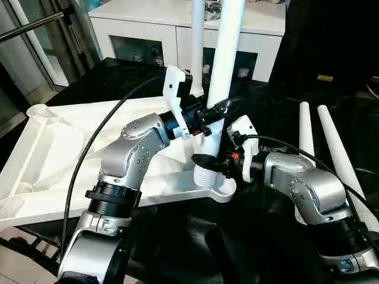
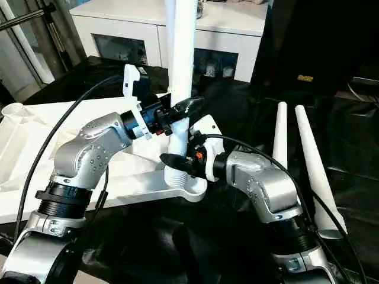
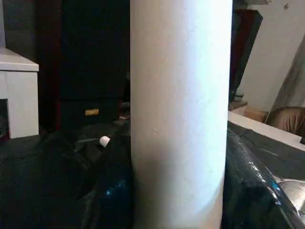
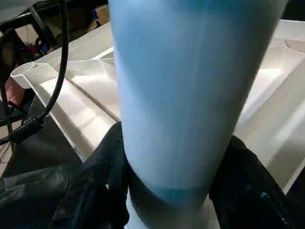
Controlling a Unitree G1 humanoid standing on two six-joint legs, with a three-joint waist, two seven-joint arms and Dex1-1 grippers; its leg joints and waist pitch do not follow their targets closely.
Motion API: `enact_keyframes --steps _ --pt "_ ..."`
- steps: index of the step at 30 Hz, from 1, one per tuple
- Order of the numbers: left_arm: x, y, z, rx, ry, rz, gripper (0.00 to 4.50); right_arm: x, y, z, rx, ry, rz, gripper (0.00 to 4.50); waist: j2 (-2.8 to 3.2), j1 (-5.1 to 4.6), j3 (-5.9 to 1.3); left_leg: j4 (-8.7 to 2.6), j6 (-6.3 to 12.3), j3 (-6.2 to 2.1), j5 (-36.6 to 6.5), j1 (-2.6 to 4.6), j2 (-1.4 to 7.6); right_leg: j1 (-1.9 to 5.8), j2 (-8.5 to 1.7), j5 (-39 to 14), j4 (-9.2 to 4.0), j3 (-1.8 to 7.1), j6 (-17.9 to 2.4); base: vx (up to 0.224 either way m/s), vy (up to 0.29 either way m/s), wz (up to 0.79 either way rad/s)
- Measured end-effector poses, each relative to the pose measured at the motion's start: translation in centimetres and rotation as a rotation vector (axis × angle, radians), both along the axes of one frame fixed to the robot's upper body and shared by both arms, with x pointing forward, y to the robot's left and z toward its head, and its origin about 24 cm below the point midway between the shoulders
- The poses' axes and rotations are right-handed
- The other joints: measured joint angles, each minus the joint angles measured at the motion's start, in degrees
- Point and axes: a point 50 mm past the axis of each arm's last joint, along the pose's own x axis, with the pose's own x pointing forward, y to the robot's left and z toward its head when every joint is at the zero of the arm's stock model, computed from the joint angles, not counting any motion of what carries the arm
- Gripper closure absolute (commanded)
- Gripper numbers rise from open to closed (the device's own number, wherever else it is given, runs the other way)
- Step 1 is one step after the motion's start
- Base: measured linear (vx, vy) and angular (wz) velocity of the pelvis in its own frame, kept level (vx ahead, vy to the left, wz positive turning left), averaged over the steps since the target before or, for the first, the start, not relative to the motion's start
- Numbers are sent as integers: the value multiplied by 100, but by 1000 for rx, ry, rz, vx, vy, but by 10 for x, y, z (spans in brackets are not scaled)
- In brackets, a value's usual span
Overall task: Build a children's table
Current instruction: Insert table leg to table base
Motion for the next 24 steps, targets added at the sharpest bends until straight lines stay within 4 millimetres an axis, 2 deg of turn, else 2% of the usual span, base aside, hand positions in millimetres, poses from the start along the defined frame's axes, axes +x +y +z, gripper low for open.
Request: enact_keyframes --steps 2,3,6,7,15,24 --pt "0 0 0 -1 0 0 270 0 0 0 -1 -2 0 263 0 0 0 1 0 0 0 0 0 0 0 0 1 0 0 0 0 0" --pt "0 0 0 -1 1 0 270 0 0 0 -5 -7 2 207 0 0 0 1 0 0 0 0 0 0 0 0 1 0 0 0 0 0" --pt "0 0 0 -3 2 -1 270 -1 -1 -1 -12 -4 11 193 -1 1 -1 2 0 0 0 0 0 0 0 0 2 0 0 0 0 0" --pt "0 0 0 -4 0 -1 270 -2 0 -4 -15 10 13 174 -2 3 -1 2 0 0 0 0 0 0 0 0 3 0 0 0 0 0" --pt "-1 0 2 -7 -11 -7 270 -4 1 -10 -34 25 -7 161 -2 5 -2 12 0 -2 0 2 1 0 0 0 15 1 0 0 0 0" --pt "-2 1 3 -5 -17 -15 270 -2 3 -5 18 19 -14 161 -2 6 -2 18 -5 -6 3 5 0 0 0 0 29 3 0 0 0 0"
